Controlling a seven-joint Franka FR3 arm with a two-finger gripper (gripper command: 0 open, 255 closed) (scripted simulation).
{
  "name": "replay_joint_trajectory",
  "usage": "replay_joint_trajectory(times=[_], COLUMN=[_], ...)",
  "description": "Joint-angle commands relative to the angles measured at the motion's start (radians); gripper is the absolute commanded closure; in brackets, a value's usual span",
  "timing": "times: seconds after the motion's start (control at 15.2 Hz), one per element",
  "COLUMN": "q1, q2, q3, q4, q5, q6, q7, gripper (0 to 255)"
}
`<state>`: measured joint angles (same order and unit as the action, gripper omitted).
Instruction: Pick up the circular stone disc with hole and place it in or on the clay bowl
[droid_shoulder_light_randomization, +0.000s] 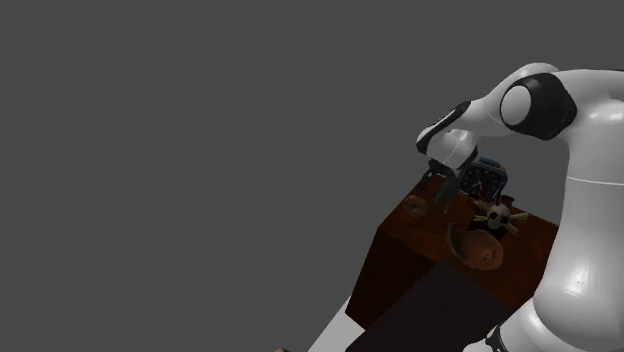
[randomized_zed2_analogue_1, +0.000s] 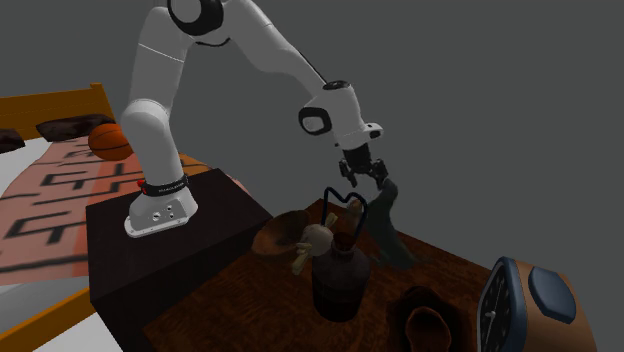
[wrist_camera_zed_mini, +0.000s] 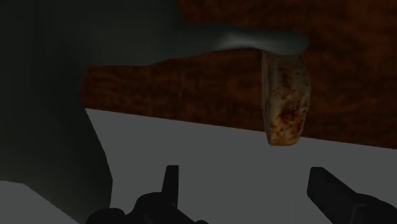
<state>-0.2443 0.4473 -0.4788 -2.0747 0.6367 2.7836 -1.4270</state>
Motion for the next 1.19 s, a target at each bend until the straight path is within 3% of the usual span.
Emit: replay_joint_trajectory(times=[0.0,0.33,0.86,0.92,1.12], q1=[-0.049,-0.106,-0.106,-0.106,-0.105], q2=[0.080,0.145,0.145,0.145,0.145], q3=[0.034,0.104,0.104,0.104,0.104], q4=[0.005,0.037,0.037,0.037,0.037], q5=[0.017,0.042,0.042,0.042,0.042], q6=[-0.147,-0.104,-0.104,-0.104,-0.104], q7=[-0.009,-0.028,-0.028,-0.028,-0.027], gripper=[0,0,0,255,255])
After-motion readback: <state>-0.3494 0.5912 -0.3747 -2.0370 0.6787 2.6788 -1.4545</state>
